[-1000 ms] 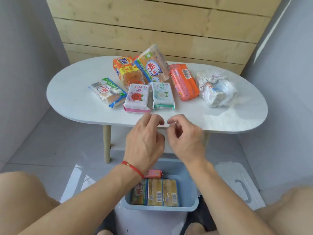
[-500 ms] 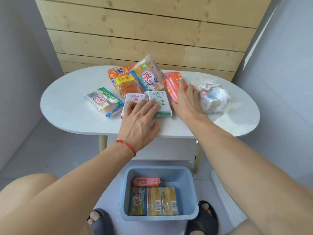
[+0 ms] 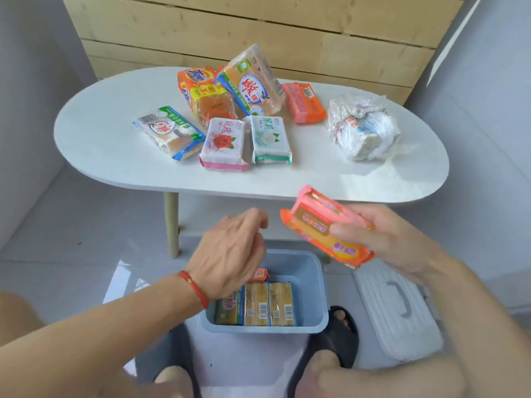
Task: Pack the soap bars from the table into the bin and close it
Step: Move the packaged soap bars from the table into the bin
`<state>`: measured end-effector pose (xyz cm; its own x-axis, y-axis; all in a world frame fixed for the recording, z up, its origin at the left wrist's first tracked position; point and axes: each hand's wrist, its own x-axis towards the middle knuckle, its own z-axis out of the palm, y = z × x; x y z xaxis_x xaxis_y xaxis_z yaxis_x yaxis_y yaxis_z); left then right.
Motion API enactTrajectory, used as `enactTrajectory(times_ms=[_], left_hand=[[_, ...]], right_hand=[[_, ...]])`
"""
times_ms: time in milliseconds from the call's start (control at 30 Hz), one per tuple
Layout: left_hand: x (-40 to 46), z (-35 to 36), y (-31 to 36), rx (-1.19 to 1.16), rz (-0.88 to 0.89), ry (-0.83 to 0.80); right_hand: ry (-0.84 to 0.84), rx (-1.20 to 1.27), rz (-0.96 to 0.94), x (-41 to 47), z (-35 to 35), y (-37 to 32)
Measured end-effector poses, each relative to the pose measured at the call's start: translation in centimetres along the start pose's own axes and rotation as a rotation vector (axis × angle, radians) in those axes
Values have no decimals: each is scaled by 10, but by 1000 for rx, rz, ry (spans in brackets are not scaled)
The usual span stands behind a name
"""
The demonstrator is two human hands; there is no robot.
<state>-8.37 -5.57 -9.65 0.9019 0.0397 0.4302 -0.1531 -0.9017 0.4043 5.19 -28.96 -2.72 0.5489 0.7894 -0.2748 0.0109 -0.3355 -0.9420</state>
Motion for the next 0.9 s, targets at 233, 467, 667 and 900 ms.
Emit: enactTrajectory(times_ms=[233, 467, 667, 900], left_hand=[[-68, 74, -39, 437, -345, -617], [-106, 104, -66, 352, -498, -719], [-138, 128, -73, 405, -490, -685], [-143, 133, -68, 427, -461, -668]], right_hand=[[-180, -500, 355, 45, 46, 104], [72, -1226, 256, 97, 90, 202], [63, -1447, 111, 105, 100, 239], [140, -1373, 258, 119, 112, 245]])
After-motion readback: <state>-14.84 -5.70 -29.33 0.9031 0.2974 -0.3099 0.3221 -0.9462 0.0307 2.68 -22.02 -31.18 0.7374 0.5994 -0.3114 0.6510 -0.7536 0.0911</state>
